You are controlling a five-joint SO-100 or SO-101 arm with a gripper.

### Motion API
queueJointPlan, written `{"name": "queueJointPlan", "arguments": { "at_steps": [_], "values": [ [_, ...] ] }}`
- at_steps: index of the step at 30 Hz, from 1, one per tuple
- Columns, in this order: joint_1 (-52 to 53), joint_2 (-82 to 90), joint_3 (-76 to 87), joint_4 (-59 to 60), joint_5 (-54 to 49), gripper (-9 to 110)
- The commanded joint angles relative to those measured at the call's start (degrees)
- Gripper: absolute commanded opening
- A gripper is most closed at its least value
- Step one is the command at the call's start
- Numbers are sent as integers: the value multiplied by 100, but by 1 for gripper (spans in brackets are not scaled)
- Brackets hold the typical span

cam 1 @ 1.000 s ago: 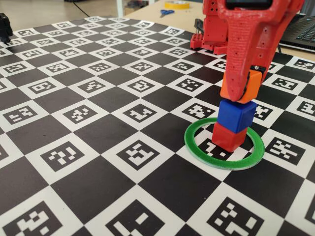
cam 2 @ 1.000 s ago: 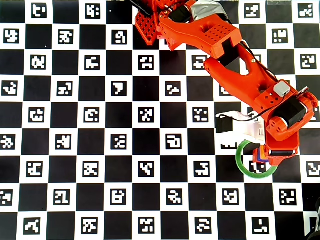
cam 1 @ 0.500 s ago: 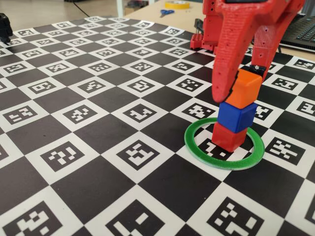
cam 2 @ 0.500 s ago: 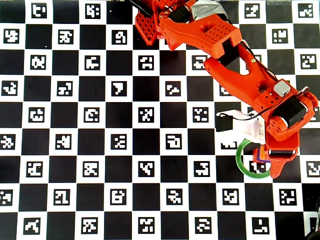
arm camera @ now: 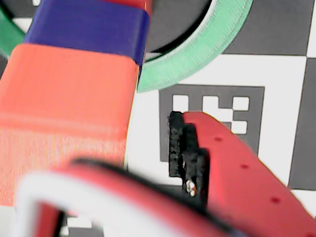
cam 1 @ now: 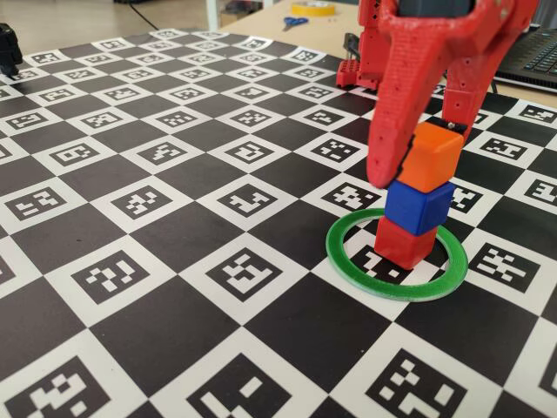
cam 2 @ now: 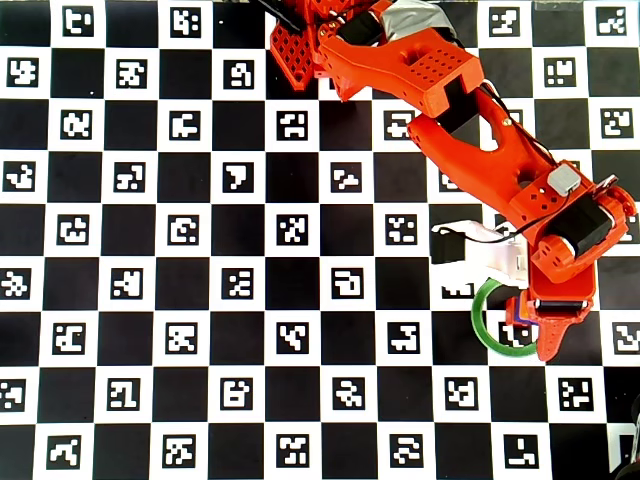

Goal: Grab the red cube then put it in the green circle then put the blue cube on top and finally the orange cube on top

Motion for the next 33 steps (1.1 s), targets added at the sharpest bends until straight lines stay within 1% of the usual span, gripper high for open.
{"name": "queueJointPlan", "arguments": {
  "at_steps": [1,12,16,18,22,26,27,30,33],
  "values": [
    [-79,1292,255,-220,-114,45],
    [220,3349,2584,-1090,-738,45],
    [439,4324,3753,-1459,-1292,45],
    [580,4860,4465,-1758,-1723,43],
    [1055,6082,5941,-2522,-2320,40],
    [1582,7146,6812,-2821,-2830,38],
    [1705,7409,6996,-2856,-2997,36],
    [2021,8262,7611,-2953,-3621,25],
    [2232,9123,8297,-2918,-4342,20]
  ]
}}
